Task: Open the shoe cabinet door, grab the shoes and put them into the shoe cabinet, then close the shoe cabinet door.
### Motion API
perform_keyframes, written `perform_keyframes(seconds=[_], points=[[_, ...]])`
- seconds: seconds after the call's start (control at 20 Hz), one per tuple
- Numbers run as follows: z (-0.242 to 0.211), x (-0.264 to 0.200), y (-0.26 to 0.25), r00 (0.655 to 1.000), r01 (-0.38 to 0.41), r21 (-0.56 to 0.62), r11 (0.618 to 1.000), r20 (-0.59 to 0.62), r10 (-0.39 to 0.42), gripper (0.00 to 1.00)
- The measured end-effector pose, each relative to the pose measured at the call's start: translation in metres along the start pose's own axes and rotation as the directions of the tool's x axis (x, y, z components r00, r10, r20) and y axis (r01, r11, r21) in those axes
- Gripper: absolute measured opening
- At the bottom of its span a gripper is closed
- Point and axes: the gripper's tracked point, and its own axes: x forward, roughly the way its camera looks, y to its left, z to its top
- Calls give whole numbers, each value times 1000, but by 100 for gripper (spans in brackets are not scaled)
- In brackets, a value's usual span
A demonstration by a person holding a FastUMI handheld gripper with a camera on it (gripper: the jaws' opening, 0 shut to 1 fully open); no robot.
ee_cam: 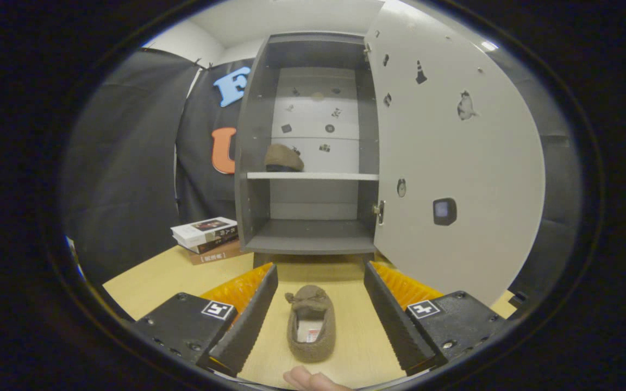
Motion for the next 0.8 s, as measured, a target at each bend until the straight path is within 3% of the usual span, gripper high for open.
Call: perform_keyframes(seconds=[0.25,0.65,0.8], points=[[-47,39,21,999,-35,14,999,-29,35,100],[-128,80,41,978,-56,7,998,-202,56,100],[-131,87,43,979,-39,-30,999,-202,32,99]])
